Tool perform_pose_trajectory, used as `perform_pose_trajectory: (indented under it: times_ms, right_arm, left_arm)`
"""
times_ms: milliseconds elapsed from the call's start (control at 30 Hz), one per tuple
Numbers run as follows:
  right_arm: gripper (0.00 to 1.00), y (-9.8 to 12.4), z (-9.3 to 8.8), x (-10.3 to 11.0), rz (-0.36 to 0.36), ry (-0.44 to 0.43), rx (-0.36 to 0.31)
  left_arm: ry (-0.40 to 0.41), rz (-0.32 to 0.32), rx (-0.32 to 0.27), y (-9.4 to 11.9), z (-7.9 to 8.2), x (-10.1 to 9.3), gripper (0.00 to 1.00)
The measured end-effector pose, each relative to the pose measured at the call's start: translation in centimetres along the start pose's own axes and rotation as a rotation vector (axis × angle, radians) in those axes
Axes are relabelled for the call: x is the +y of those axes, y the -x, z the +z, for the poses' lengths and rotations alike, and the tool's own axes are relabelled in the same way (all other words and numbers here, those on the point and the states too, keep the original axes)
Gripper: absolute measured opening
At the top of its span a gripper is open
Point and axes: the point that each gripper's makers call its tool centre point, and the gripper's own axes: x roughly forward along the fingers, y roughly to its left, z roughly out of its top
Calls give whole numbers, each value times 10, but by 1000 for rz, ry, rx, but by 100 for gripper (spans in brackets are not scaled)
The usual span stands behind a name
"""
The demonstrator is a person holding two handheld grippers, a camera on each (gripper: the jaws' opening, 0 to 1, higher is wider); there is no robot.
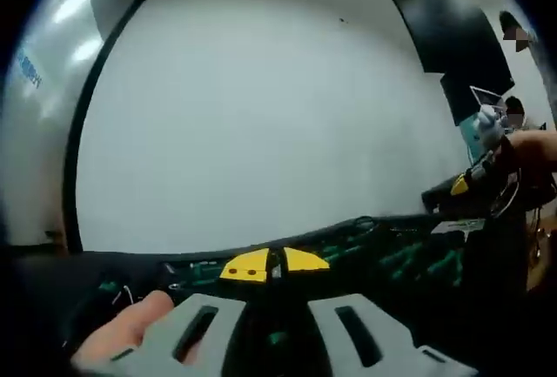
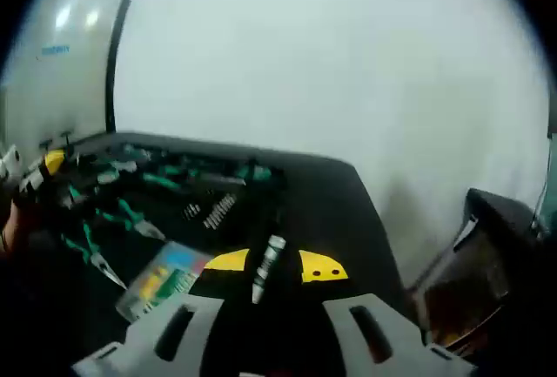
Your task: Pick up the tools and put them into their designated positions in the toolbox.
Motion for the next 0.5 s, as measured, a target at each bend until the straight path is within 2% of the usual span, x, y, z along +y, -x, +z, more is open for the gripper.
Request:
perform_pose_trajectory:
  times_ms: [67,133,167,200,267,333,367,400,433,467,500]
  right_arm:
    - [18,-2,-13,3,18,97,37]
    - [21,-6,-30,15,65,86,83]
    - [22,-9,-33,23,101,85,69]
    - [23,-13,-33,29,119,47,50]
    - [22,-16,-40,39,150,-27,59]
    - [20,-27,-39,29,136,-34,49]
    - [20,-30,-44,29,138,-37,67]
    - [20,-29,-54,34,161,-11,114]
    - [19,-32,-44,35,177,-49,58]
    - [18,-31,-49,32,190,-75,119]
    - [19,-33,-51,28,183,-96,133]
  left_arm:
    - [-3,-7,12,-1,-1,-4,6]
    - [-10,-12,19,-2,-2,-6,6]
    - [-15,-15,19,-2,-3,-7,6]
    - [-22,-16,20,-2,-3,-8,6]
    - [-35,-18,29,-2,-5,-10,6]
    - [-41,-19,40,-2,-7,-11,6]
    - [-43,-20,42,-1,-6,-13,6]
    - [-45,-21,44,-1,-6,-13,6]
    - [-47,-20,46,0,-6,-13,6]
    - [-51,-18,49,0,-7,-14,6]
    - [-52,-20,52,-1,-7,-13,6]
